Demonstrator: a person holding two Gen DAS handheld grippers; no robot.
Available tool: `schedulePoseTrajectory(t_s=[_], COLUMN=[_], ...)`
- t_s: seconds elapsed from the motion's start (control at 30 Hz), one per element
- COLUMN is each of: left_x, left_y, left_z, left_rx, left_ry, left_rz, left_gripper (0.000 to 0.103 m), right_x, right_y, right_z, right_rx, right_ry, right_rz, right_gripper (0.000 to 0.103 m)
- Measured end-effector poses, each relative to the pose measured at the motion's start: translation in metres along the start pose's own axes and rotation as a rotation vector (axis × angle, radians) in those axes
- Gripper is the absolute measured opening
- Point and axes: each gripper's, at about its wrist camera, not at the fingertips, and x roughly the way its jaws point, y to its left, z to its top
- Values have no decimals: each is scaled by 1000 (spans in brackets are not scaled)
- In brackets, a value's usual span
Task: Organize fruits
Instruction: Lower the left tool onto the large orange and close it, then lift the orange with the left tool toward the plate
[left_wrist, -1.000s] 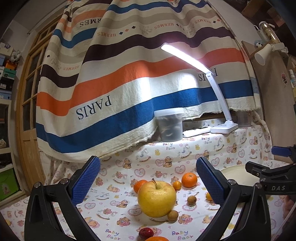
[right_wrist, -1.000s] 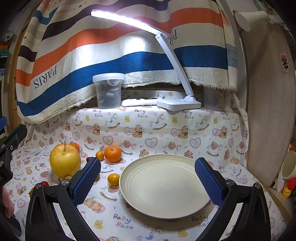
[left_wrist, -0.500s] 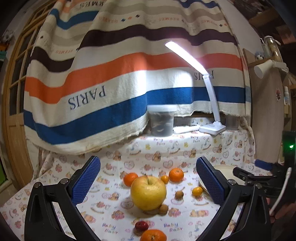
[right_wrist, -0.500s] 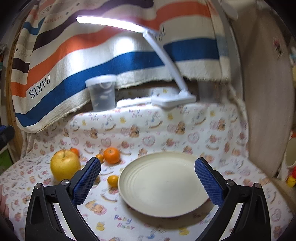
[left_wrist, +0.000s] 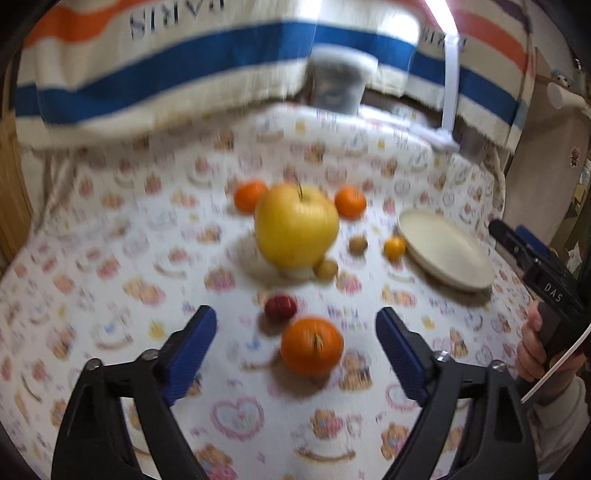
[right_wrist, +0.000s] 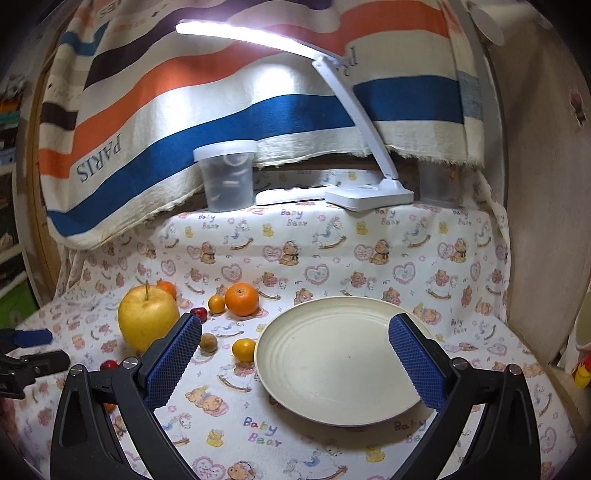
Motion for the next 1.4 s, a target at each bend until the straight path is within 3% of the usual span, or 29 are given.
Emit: schedulePoseTrajectory(t_s=[0.3,0.6,0.7,1.03,1.4], left_x=[24,42,45,30,-21], left_y=[-7,-6,-10,-14,-29], left_z=[-12,-13,-13,-14,32], left_rx=[15,-1,19,67,120], left_ry=[131,175,178,128,-90], left_rz=[22,39,35,46,55], left_gripper=[78,58,45,44,44], right_x=[-4,-1,-1,-1,0], right_y=[4,-3,-2,1,-8], right_z=[0,1,1,-1,2], right_rx=[-19,16,12,-8,29], right_ry=[-12,6,2,-1,9], right_rz=[-5,-6,-9,-14,-25], right_gripper=[102,102,102,102,102])
